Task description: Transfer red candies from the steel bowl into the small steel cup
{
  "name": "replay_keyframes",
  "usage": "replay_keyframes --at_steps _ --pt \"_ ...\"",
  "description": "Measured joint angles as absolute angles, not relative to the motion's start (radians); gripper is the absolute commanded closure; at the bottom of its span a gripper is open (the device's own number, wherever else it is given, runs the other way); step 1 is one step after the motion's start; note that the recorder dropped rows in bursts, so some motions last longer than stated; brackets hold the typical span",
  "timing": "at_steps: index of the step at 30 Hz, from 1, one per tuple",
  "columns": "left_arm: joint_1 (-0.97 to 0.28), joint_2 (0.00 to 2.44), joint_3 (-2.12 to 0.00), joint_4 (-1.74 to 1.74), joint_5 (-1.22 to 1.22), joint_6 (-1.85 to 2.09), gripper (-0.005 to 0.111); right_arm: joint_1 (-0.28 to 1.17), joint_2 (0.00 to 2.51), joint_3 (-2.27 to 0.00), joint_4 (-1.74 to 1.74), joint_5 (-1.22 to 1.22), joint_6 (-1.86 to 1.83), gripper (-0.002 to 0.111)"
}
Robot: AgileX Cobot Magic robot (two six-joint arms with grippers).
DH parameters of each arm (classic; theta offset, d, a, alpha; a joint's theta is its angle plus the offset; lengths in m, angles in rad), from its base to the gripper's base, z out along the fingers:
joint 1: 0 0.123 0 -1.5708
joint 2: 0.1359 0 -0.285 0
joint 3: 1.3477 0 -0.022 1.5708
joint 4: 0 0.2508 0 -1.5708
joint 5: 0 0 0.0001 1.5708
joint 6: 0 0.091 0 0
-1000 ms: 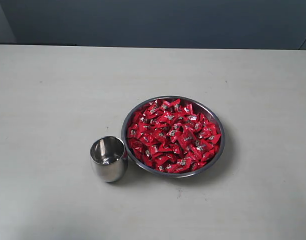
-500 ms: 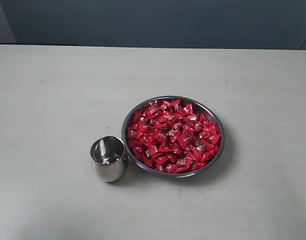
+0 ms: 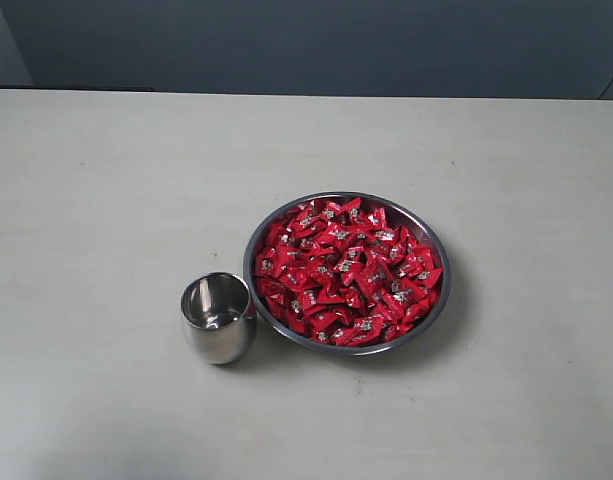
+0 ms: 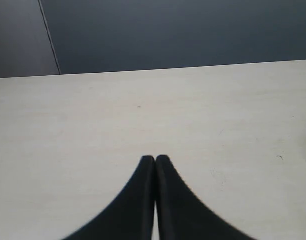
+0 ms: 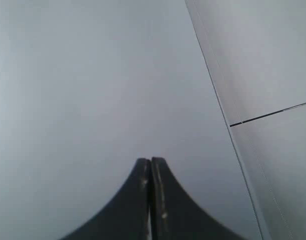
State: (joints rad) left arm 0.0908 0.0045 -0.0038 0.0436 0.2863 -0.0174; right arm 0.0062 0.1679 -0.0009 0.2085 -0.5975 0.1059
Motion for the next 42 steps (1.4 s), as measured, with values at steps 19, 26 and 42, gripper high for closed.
replay_keyframes --at_steps 19,26,42 --pt "0.091 0.004 -0.004 0.044 0.286 -0.017 0.106 0.006 0.168 -0.001 0.223 -0.56 0.11 0.109" --pt "0.091 0.004 -0.004 0.044 0.286 -0.017 0.106 0.006 0.168 -0.003 0.237 -0.472 0.181 0.109" --pt "0.091 0.004 -0.004 0.044 0.286 -0.017 0.106 0.006 0.507 -0.512 0.093 0.173 0.119 0.109"
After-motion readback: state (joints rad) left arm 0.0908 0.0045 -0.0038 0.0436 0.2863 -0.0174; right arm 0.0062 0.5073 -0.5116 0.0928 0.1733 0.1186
